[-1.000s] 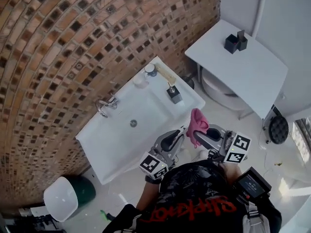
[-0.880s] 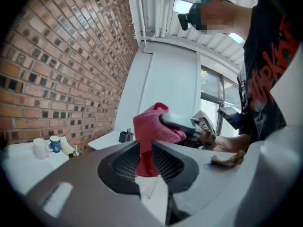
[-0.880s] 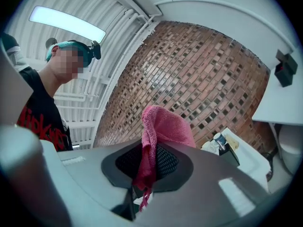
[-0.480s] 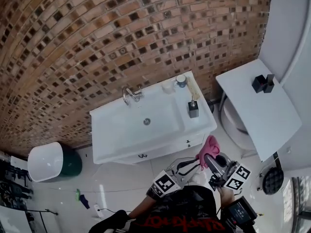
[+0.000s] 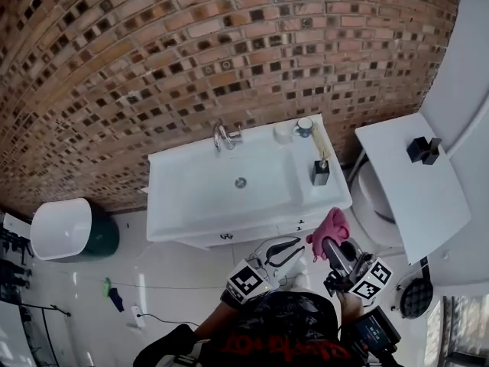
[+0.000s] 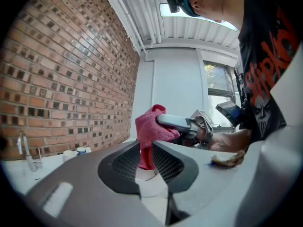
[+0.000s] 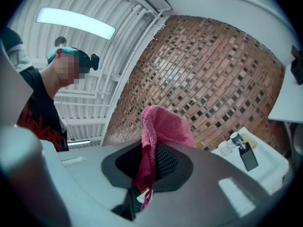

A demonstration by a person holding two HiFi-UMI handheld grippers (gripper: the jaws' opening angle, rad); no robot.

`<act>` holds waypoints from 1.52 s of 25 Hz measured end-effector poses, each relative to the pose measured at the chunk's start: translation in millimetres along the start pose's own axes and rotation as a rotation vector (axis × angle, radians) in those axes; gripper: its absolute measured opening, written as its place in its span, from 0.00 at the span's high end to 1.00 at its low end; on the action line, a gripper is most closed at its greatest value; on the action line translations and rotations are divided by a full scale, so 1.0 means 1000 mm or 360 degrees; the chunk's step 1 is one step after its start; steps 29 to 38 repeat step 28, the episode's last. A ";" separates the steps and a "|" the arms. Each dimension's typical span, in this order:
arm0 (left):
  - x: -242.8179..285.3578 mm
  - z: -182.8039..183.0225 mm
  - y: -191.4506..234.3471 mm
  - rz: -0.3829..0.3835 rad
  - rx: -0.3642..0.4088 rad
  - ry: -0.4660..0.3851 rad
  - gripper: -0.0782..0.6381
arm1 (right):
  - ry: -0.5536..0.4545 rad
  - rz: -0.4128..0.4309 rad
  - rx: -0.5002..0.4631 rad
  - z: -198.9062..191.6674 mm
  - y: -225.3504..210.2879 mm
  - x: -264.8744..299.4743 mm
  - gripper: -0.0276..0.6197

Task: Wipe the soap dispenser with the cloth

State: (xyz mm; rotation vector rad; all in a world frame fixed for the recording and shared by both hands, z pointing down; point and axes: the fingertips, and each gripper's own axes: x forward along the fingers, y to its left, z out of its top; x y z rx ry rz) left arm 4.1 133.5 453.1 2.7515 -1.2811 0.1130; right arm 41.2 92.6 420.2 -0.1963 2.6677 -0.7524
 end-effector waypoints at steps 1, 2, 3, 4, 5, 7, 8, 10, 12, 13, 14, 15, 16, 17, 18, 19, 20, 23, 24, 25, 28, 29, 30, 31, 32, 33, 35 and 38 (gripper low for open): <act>-0.011 0.003 0.007 0.0031 -0.0013 -0.0027 0.78 | 0.0005 0.0000 -0.0019 -0.003 0.004 0.006 0.90; -0.021 0.007 0.015 0.0067 -0.0025 -0.0052 0.78 | 0.0033 -0.0012 -0.0059 -0.007 0.007 0.012 0.90; -0.030 0.009 0.024 0.0104 -0.0039 -0.0068 0.78 | 0.0070 -0.0029 -0.0109 -0.011 0.009 0.019 0.90; -0.038 0.010 0.031 0.0140 -0.0058 -0.0075 0.78 | 0.0101 -0.0043 -0.0153 -0.016 0.011 0.025 0.91; -0.044 0.009 0.037 0.0168 -0.0075 -0.0081 0.78 | 0.0121 -0.0051 -0.0182 -0.019 0.013 0.030 0.91; -0.052 0.009 0.044 0.0195 -0.0091 -0.0102 0.78 | 0.0140 -0.0047 -0.0202 -0.023 0.017 0.036 0.91; -0.054 0.010 0.045 0.0195 -0.0090 -0.0118 0.78 | 0.0150 -0.0034 -0.0206 -0.025 0.020 0.038 0.91; -0.057 0.011 0.043 0.0185 -0.0091 -0.0136 0.78 | 0.0172 0.0005 -0.0231 -0.027 0.026 0.040 0.91; -0.058 0.008 0.042 0.0179 -0.0104 -0.0130 0.78 | 0.0184 0.0025 -0.0269 -0.028 0.029 0.042 0.91; -0.058 0.007 0.042 0.0177 -0.0108 -0.0128 0.78 | 0.0188 0.0025 -0.0281 -0.028 0.029 0.042 0.91; -0.057 0.007 0.042 0.0175 -0.0113 -0.0123 0.78 | 0.0193 0.0020 -0.0287 -0.027 0.029 0.043 0.91; -0.057 0.006 0.042 0.0172 -0.0119 -0.0119 0.78 | 0.0199 0.0010 -0.0288 -0.027 0.027 0.043 0.91; -0.056 0.006 0.041 0.0166 -0.0120 -0.0120 0.78 | 0.0207 -0.0003 -0.0286 -0.028 0.025 0.042 0.91; -0.055 0.005 0.041 0.0159 -0.0116 -0.0124 0.78 | 0.0215 -0.0017 -0.0283 -0.028 0.023 0.041 0.91; -0.054 0.005 0.040 0.0152 -0.0108 -0.0128 0.78 | 0.0222 -0.0029 -0.0279 -0.029 0.021 0.040 0.91; -0.053 0.006 0.039 0.0148 -0.0102 -0.0128 0.78 | 0.0226 -0.0037 -0.0276 -0.029 0.019 0.039 0.91; -0.053 0.006 0.039 0.0148 -0.0100 -0.0123 0.78 | 0.0227 -0.0041 -0.0274 -0.029 0.018 0.038 0.91; -0.053 0.002 0.039 0.0147 -0.0109 -0.0092 0.78 | 0.0214 -0.0039 -0.0265 -0.028 0.017 0.038 0.91; -0.053 -0.001 0.038 0.0139 -0.0106 -0.0082 0.78 | 0.0207 -0.0035 -0.0261 -0.027 0.017 0.038 0.91; -0.052 -0.004 0.037 0.0131 -0.0100 -0.0072 0.78 | 0.0202 -0.0032 -0.0259 -0.026 0.017 0.038 0.91; -0.051 -0.012 0.035 0.0115 -0.0097 -0.0025 0.78 | 0.0192 -0.0024 -0.0261 -0.024 0.018 0.039 0.91; -0.051 -0.012 0.035 0.0115 -0.0097 -0.0025 0.78 | 0.0192 -0.0024 -0.0261 -0.024 0.018 0.039 0.91; -0.051 -0.012 0.035 0.0115 -0.0097 -0.0025 0.78 | 0.0192 -0.0024 -0.0261 -0.024 0.018 0.039 0.91; -0.051 -0.012 0.035 0.0115 -0.0097 -0.0025 0.78 | 0.0192 -0.0024 -0.0261 -0.024 0.018 0.039 0.91; -0.051 -0.012 0.035 0.0115 -0.0097 -0.0025 0.78 | 0.0192 -0.0024 -0.0261 -0.024 0.018 0.039 0.91; -0.051 -0.012 0.035 0.0115 -0.0097 -0.0025 0.78 | 0.0192 -0.0024 -0.0261 -0.024 0.018 0.039 0.91; -0.051 -0.012 0.035 0.0115 -0.0097 -0.0025 0.78 | 0.0192 -0.0024 -0.0261 -0.024 0.018 0.039 0.91; -0.051 -0.012 0.035 0.0115 -0.0097 -0.0025 0.78 | 0.0192 -0.0024 -0.0261 -0.024 0.018 0.039 0.91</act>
